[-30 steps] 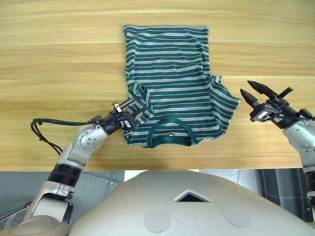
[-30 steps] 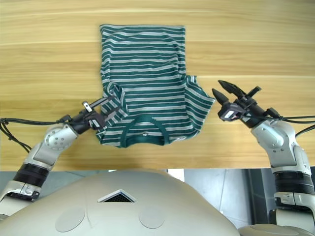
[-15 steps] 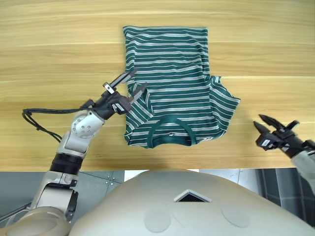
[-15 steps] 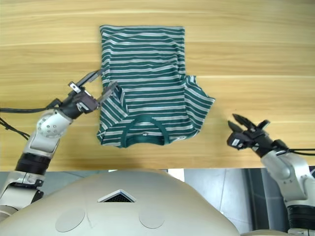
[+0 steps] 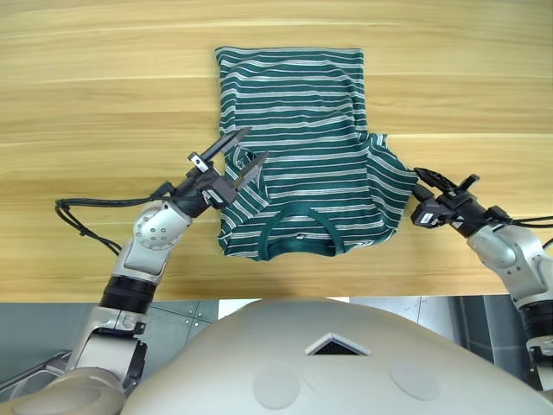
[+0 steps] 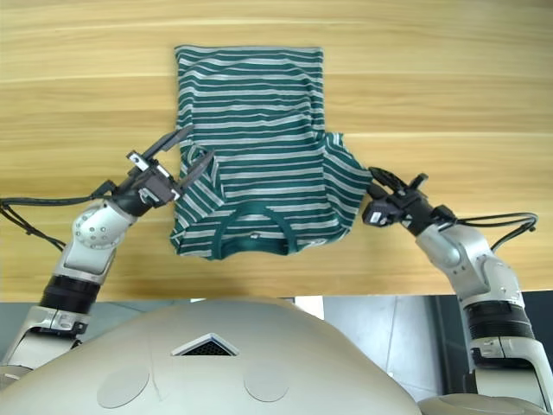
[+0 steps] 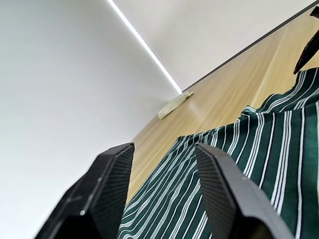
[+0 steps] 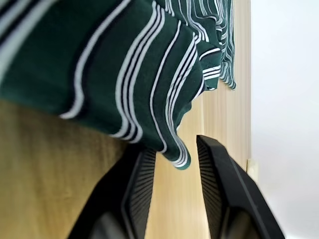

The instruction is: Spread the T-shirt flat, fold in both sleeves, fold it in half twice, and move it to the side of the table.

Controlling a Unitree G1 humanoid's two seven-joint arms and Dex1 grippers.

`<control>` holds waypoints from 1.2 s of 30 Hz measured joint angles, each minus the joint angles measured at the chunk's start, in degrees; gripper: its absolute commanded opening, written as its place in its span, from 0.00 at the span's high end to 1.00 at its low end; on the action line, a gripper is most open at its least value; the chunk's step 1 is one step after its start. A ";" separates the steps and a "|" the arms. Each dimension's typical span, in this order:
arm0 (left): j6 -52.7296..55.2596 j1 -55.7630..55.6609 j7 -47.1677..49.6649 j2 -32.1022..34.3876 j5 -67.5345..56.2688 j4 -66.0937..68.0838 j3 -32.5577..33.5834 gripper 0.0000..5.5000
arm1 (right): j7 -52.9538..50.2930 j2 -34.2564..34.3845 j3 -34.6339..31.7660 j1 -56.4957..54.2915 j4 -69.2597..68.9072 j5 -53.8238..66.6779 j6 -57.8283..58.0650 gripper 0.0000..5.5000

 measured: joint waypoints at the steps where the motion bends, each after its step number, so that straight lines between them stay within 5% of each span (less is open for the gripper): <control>1: -0.30 0.00 0.00 -0.23 0.00 0.05 0.02 0.59 | -0.41 -0.31 0.60 -0.85 0.45 0.00 -0.04 0.73; 12: -0.77 0.06 -0.01 -0.81 0.40 0.51 0.29 0.58 | -3.36 -1.53 3.75 -3.62 3.05 1.08 -1.12 0.99; 36: -3.05 -0.56 0.01 -2.65 0.36 5.11 0.22 0.58 | -0.46 1.66 2.64 0.30 -8.78 14.11 -5.84 1.00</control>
